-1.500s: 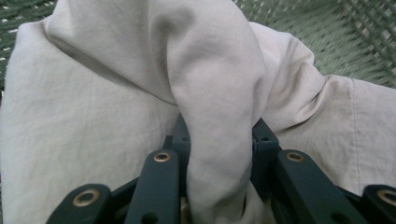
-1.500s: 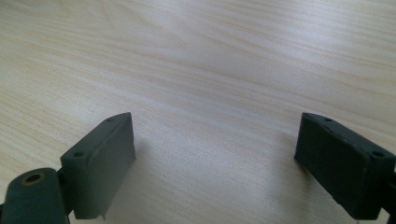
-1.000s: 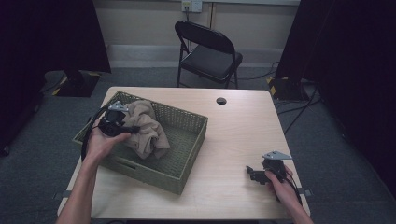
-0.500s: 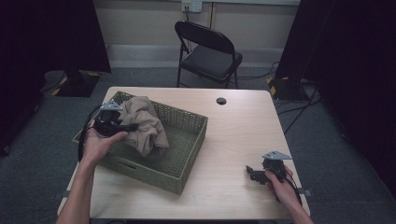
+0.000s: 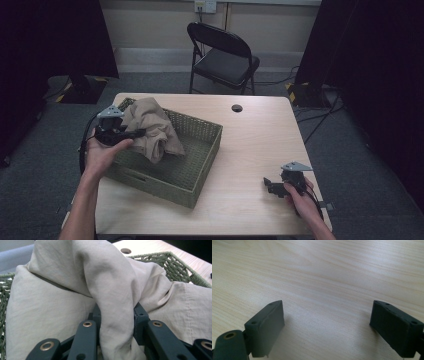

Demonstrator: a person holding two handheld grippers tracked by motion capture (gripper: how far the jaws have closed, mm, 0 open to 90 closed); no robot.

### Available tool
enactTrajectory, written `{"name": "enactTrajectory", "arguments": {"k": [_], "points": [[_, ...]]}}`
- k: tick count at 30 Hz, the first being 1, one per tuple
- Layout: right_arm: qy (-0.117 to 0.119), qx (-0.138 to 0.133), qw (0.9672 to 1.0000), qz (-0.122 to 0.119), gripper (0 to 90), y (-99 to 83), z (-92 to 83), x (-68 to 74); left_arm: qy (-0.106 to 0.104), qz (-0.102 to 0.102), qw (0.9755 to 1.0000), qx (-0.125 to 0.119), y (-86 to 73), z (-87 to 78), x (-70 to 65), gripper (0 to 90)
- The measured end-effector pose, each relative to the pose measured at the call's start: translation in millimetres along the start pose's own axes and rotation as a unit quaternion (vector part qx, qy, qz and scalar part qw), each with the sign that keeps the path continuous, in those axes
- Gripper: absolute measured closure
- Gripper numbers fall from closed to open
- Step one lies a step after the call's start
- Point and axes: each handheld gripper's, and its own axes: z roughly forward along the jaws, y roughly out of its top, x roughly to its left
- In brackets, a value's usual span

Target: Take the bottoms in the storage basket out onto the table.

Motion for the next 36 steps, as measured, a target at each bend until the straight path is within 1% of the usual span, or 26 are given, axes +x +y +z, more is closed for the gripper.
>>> {"name": "enactTrajectory", "arguments": {"k": [2, 5, 6, 7, 11, 15, 20, 21, 23, 24, 26, 27, 28, 29, 31, 33, 34, 35, 36], "points": [[0.000, 0.000, 1.0000, 0.000, 11.0, 0.0, 0.0, 0.0, -0.001, -0.008, 0.9999, -0.010, 0.8, -2.7, -0.3, 71.3], [0.000, 0.000, 1.0000, 0.000, 11.0, 0.0, 0.0, 0.0, -0.005, -0.009, 0.9997, -0.023, 2.4, -6.7, -1.6, 71.4], [0.000, 0.000, 1.0000, 0.000, 11.0, 0.0, 0.0, 0.0, -0.005, -0.009, 0.9997, -0.023, 2.4, -6.7, -1.6, 71.4], [0.000, 0.000, 1.0000, 0.000, 11.0, 0.0, 0.0, 0.0, -0.007, -0.011, 0.9994, -0.032, 3.5, -9.4, -2.3, 71.4], [0.000, 0.000, 1.0000, 0.000, 11.0, 0.0, 0.0, 0.0, -0.008, -0.011, 0.9988, -0.048, 5.4, -15.0, -2.8, 71.4], [0.000, 0.000, 1.0000, 0.000, 11.0, 0.0, 0.0, 0.0, -0.012, -0.015, 0.9977, -0.065, 6.1, -21.3, -2.2, 71.5], [0.000, 0.000, 1.0000, 0.000, 11.0, 0.0, 0.0, 0.0, -0.009, -0.015, 0.9970, -0.076, 6.9, -26.6, -1.8, 71.6], [0.000, 0.000, 1.0000, 0.000, 11.0, 0.0, 0.0, 0.0, -0.008, -0.019, 0.9961, -0.086, 7.3, -28.7, -1.9, 71.7], [0.000, 0.000, 1.0000, 0.000, 11.0, 0.0, 0.0, 0.0, -0.008, -0.023, 0.9957, -0.089, 7.5, -29.8, -1.7, 71.8], [0.000, 0.000, 1.0000, 0.000, 11.0, 0.0, 0.0, 0.0, -0.004, -0.025, 0.9948, -0.099, 8.0, -31.7, -1.9, 71.9], [0.000, 0.000, 1.0000, 0.000, 11.0, 0.0, 0.0, 0.0, 0.002, -0.027, 0.9940, -0.106, 9.1, -34.1, -2.6, 71.9], [0.000, 0.000, 1.0000, 0.000, 11.0, 0.0, 0.0, 0.0, 0.002, -0.027, 0.9940, -0.106, 9.1, -34.1, -2.6, 71.9], [0.000, 0.000, 1.0000, 0.000, 11.0, 0.0, 0.0, 0.0, 0.003, -0.029, 0.9932, -0.113, 9.6, -35.5, -2.9, 71.9], [0.000, 0.000, 1.0000, 0.000, 11.0, 0.0, 0.0, 0.0, 0.005, -0.027, 0.9924, -0.120, 11.2, -38.8, -3.8, 71.9], [0.000, 0.000, 1.0000, 0.000, 11.0, 0.0, 0.0, 0.0, 0.004, -0.027, 0.9921, -0.123, 12.0, -40.6, -4.7, 72.0], [0.000, 0.000, 1.0000, 0.000, 11.0, 0.0, 0.0, 0.0, 0.004, -0.026, 0.9906, -0.134, 14.6, -45.2, -7.5, 72.0], [0.000, 0.000, 1.0000, 0.000, 11.0, 0.0, 0.0, 0.0, 0.004, -0.026, 0.9906, -0.134, 14.6, -45.2, -7.5, 72.0], [0.000, 0.000, 1.0000, 0.000, 11.0, 0.0, 0.0, 0.0, 0.004, -0.024, 0.9898, -0.141, 16.5, -48.3, -9.3, 72.0], [0.000, 0.000, 1.0000, 0.000, 11.0, 0.0, 0.0, 0.0, 0.004, -0.024, 0.9898, -0.141, 16.5, -48.3, -9.3, 72.0]]}}
